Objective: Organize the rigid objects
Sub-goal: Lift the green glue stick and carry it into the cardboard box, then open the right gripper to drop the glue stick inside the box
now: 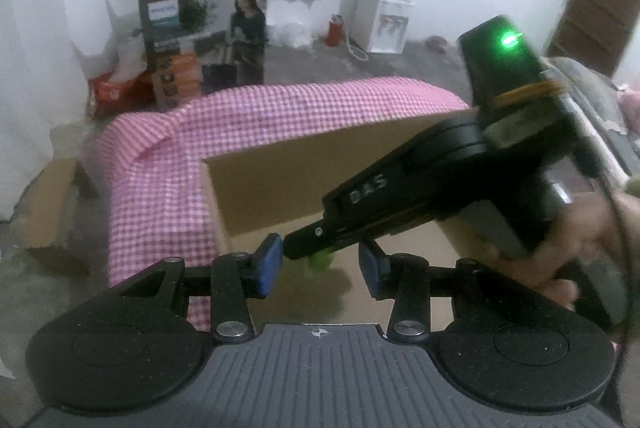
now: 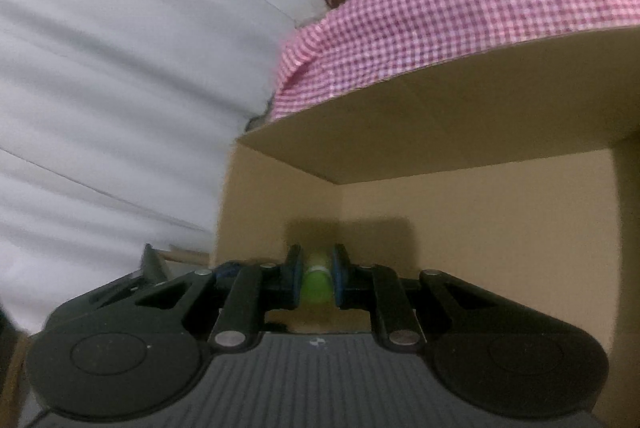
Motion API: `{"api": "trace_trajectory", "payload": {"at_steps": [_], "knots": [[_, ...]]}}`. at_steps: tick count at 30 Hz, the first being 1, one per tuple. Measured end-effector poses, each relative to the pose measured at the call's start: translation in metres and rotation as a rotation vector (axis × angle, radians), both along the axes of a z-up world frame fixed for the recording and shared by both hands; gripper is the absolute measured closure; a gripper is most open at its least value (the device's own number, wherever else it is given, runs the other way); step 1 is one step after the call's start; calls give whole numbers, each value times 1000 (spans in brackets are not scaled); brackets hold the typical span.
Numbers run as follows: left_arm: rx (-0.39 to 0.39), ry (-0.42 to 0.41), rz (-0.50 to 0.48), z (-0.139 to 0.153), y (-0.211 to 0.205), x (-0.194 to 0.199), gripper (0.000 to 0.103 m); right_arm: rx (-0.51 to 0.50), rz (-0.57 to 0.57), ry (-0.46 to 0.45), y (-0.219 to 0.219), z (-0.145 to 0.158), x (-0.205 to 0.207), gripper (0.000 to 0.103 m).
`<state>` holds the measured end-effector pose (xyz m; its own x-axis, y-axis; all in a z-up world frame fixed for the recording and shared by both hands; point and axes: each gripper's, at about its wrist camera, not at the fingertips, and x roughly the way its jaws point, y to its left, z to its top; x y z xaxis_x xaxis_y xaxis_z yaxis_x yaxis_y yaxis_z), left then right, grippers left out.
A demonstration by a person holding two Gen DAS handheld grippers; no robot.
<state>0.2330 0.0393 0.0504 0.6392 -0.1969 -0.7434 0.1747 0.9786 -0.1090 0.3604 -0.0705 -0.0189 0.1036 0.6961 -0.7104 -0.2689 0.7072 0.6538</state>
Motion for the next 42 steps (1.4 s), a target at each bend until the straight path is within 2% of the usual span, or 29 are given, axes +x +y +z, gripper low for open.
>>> {"api": "trace_trajectory", "payload": {"at_steps": [8,11,15,20,25,28,34,40,42], "knots": [[-27,-69,50,16,15,-19,57,-56,30,9,28,-17,16,87],[-44,-85,57,19,20,-26,55,-46,31,8,31,-18,20,87],[-68,-104,53,22,23,-33,50,-7,23,1,22,-10,22,85],[-102,-123,53,25,28,-43,45,6,24,-47,1,17,11,85],[-125,-132,44,23,33,-55,38,-88,133,-91,-13,48,-17,84],[-136,-134,31,20,36,-61,34,-156,190,-11,-22,50,-32,84],[-181,-119,16,13,44,-67,29,-304,245,195,-34,27,-46,84],[-190,-124,39,7,54,-70,27,-355,262,355,-39,3,-39,83],[-196,-125,49,6,58,-70,27,-360,257,402,-35,-9,-32,78]]}}
